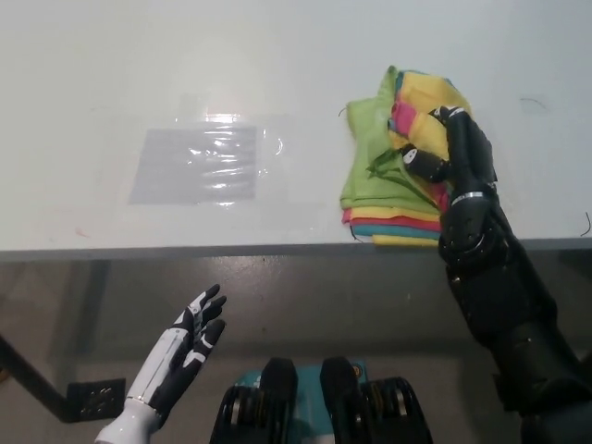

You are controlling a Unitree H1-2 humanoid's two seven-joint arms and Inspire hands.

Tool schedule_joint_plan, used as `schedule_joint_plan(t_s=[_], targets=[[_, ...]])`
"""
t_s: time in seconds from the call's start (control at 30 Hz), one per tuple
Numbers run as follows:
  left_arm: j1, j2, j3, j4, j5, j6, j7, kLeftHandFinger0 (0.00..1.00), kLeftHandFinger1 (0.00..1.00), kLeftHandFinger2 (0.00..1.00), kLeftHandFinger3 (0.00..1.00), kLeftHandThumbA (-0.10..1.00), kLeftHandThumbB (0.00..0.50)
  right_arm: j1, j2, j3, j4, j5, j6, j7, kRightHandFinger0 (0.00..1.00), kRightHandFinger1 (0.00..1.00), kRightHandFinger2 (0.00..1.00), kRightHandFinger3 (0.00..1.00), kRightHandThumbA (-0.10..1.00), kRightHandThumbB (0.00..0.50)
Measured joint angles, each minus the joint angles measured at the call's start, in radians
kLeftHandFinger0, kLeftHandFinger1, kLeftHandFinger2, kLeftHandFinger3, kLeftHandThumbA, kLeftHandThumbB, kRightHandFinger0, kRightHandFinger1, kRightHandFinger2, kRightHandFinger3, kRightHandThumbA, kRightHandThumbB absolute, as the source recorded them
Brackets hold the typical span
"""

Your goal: A stack of folded microfibre clothes with a single fold is kept infront of the robot. the robot uses its right hand to grab one end of the clothes and pulla it away from the other end to unfold

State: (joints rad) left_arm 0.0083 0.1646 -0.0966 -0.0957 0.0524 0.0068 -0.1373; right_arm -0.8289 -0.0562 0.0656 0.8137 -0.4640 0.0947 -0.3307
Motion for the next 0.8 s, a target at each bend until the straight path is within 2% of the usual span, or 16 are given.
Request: schedule_joint_plan(t_s=[0.07,0.1,0.27,0.33,0.37,0.43,0.47,0.5,0.53,0.6,0.63,0.67,0.7,0.73,0.77,0.8], targets=[[0.000,0.000,0.000,0.000,0.006,0.000,0.000,1.00,1.00,1.00,1.00,0.85,0.190,0.002,0.000,-0.004,0.003,0.017,-0.012,-0.001,0.00,0.23,0.49,0.40,0.55,0.062],[0.000,0.000,0.000,0.000,0.010,0.000,0.000,1.00,1.00,1.00,1.00,0.85,0.187,0.002,0.000,-0.007,0.004,0.023,-0.015,-0.001,0.00,0.21,0.47,0.35,0.54,0.062],[-0.003,0.000,0.000,0.000,0.019,0.000,0.000,1.00,1.00,1.00,1.00,0.84,0.183,0.003,0.000,-0.039,0.024,0.065,-0.067,-0.007,0.06,0.29,0.48,0.41,0.55,0.055],[-0.006,0.000,0.000,0.002,0.021,0.000,0.000,1.00,1.00,1.00,1.00,0.85,0.180,0.007,0.002,-0.083,0.025,0.101,-0.103,-0.011,0.03,0.29,0.53,0.20,0.45,0.012],[-0.006,0.000,0.000,0.003,0.022,0.000,0.000,1.00,1.00,1.00,1.00,0.84,0.173,0.009,0.004,-0.110,0.025,0.120,-0.117,-0.011,0.00,0.20,0.51,0.08,0.52,0.000],[-0.006,0.000,0.000,0.005,0.022,0.000,0.000,1.00,1.00,1.00,1.00,0.84,0.173,0.012,0.009,-0.169,0.032,0.159,-0.142,-0.011,0.00,0.19,0.55,0.32,0.58,0.000],[-0.006,0.000,0.000,0.005,0.022,0.000,0.000,1.00,1.00,1.00,1.00,0.83,0.176,0.013,0.011,-0.198,0.036,0.181,-0.151,-0.011,0.02,0.23,0.59,0.49,0.55,0.000],[-0.006,0.000,0.000,0.006,0.022,0.001,0.000,1.00,1.00,1.00,1.00,0.83,0.168,0.015,0.013,-0.222,0.039,0.197,-0.156,-0.011,0.03,0.27,0.65,0.58,0.51,0.000],[-0.006,0.000,0.000,0.007,0.022,0.002,0.000,1.00,1.00,1.00,1.00,0.82,0.169,0.016,0.016,-0.253,0.042,0.218,-0.162,-0.010,0.03,0.27,0.66,0.60,0.50,0.000],[-0.006,0.000,0.000,0.011,0.022,0.003,0.000,1.00,1.00,1.00,1.00,0.81,0.172,0.016,0.019,-0.315,0.051,0.259,-0.169,-0.009,0.00,0.26,0.65,0.61,0.58,0.006],[-0.006,0.000,0.000,0.012,0.022,0.003,0.000,1.00,1.00,1.00,1.00,0.81,0.172,0.016,0.019,-0.335,0.055,0.269,-0.171,-0.009,0.02,0.30,0.65,0.65,0.64,0.000],[-0.006,0.000,0.000,0.015,0.022,0.003,0.000,1.00,1.00,1.00,1.00,0.81,0.175,0.016,0.019,-0.373,0.063,0.295,-0.176,-0.009,0.00,0.24,0.57,0.58,0.71,0.000],[-0.006,0.000,0.000,0.018,0.022,0.004,0.000,1.00,1.00,1.00,1.00,0.81,0.171,0.016,0.018,-0.406,0.072,0.316,-0.180,-0.008,0.05,0.33,0.74,0.88,0.78,0.006],[-0.006,0.000,0.000,0.020,0.022,0.004,0.000,1.00,1.00,1.00,1.00,0.81,0.170,0.016,0.018,-0.431,0.078,0.332,-0.183,-0.008,0.11,0.44,0.82,0.88,0.87,0.000],[-0.005,0.000,0.000,0.024,0.022,0.004,0.000,1.00,1.00,1.00,1.00,0.81,0.168,0.016,0.017,-0.471,0.087,0.356,-0.186,-0.005,0.21,0.56,1.00,1.00,0.91,0.000],[-0.005,0.000,0.000,0.027,0.022,0.004,0.000,1.00,1.00,1.00,1.00,0.81,0.173,0.016,0.016,-0.502,0.096,0.380,-0.187,-0.001,0.62,0.95,1.00,1.00,0.98,0.027]])
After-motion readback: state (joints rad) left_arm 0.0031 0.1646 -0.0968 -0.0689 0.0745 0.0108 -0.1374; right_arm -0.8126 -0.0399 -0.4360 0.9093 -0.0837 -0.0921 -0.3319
